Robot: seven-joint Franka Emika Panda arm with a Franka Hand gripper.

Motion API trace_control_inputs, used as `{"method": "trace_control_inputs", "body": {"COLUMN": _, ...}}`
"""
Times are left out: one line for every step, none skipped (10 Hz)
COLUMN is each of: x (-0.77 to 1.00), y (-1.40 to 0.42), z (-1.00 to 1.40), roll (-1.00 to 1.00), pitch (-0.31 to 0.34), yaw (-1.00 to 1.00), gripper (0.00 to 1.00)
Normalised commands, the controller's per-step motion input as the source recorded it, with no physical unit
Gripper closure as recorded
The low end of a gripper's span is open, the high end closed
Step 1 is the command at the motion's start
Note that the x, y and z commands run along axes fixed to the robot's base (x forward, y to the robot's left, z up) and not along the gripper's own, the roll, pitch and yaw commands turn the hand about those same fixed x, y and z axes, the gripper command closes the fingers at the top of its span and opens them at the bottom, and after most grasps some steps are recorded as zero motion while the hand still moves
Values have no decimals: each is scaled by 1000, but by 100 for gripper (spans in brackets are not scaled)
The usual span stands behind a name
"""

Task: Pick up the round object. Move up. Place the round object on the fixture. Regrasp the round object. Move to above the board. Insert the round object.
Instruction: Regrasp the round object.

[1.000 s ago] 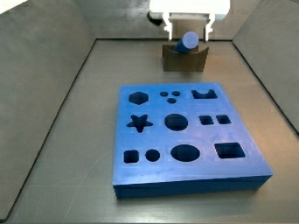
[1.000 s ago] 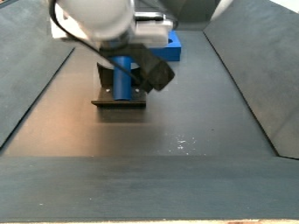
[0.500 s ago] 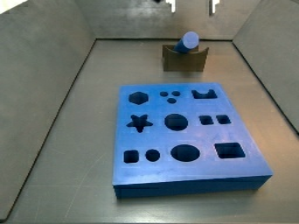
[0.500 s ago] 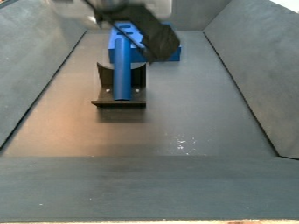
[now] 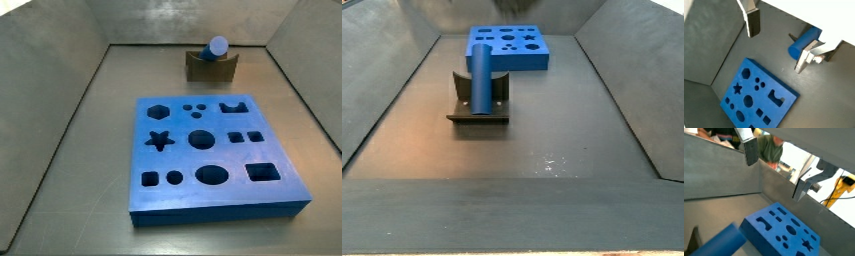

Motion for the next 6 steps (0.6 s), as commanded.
{"method": "trace_control_inputs", "body": {"x": -15, "y": -200, "z": 205, "roll": 1000, "pitch": 53, "yaw": 21, "gripper": 0}}
{"method": "trace_control_inputs", "body": {"x": -8, "y": -95, "z": 62, "roll": 1000, "pitch": 52, "yaw": 20, "gripper": 0}}
{"method": "trace_control_inputs", "body": {"x": -1, "y": -54, "z": 40, "roll": 1000, "pitch": 52, "yaw": 20, "gripper": 0}}
{"method": "trace_control_inputs", "body": {"x": -9, "y": -45, "z": 43, "roll": 1000, "pitch": 50, "yaw": 20, "gripper": 0}}
{"method": "trace_control_inputs", "body": {"x": -13, "y": -39, "z": 31, "roll": 1000, "pitch": 48, "yaw": 20, "gripper": 0}}
{"method": "trace_control_inputs", "body": {"x": -11, "y": -25, "z": 18, "roll": 1000, "pitch": 44, "yaw": 20, "gripper": 0}}
